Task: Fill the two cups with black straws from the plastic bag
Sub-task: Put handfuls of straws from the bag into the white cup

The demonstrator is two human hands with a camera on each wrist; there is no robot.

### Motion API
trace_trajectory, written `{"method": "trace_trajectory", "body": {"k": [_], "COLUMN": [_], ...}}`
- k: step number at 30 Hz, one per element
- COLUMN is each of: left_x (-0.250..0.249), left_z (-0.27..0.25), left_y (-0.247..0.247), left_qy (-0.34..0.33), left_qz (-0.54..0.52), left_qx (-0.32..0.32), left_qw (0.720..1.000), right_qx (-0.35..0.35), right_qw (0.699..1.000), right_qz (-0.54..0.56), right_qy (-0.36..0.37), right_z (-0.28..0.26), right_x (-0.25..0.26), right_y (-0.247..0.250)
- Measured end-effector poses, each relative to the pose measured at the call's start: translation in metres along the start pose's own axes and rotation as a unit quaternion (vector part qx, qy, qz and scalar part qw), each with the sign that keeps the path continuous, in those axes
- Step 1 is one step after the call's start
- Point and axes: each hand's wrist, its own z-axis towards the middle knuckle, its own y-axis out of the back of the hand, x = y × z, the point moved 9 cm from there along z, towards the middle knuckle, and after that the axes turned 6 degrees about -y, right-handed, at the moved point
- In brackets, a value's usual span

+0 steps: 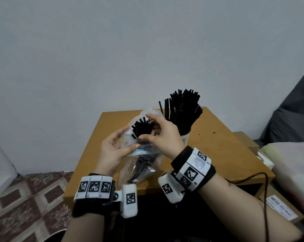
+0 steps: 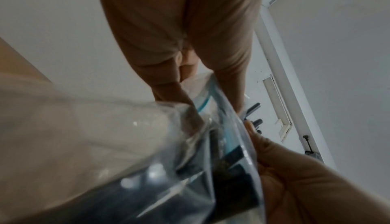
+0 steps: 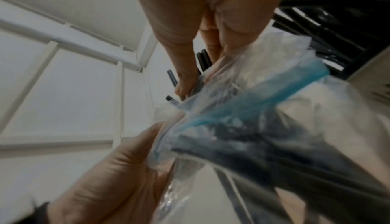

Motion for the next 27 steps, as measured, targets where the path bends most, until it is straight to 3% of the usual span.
{"method": "trace_trajectory", "body": {"k": [6, 11, 20, 27], "left_x": [0.003, 0.005, 0.000, -0.002], "left_z": [0.000, 0.000, 0.002, 0.003], "left_y": [0.000, 0.002, 0.002, 0.003], "left_qy": [0.008, 0.007, 0.013, 0.012], "left_qz": [-0.040, -0.049, -0.027, -0.019], "left_qx": [0.043, 0.049, 0.009, -0.002], "left_qw": [0.998, 0.998, 1.000, 1.000], "right_qx": [0.042, 0.083, -0.008, -0.081], "right_qw": [0.993, 0.995, 0.999, 0.986], "right_qz": [0.100, 0.061, 0.036, -0.085], "right_qy": [-0.037, -0.015, 0.011, 0.115], "right_z": [0.002, 0.003, 0.004, 0.001], "right_x": [-0.014, -0.007, 0.000, 0.035], "right_y": [-0.008, -0.014, 0.005, 0.039]}}
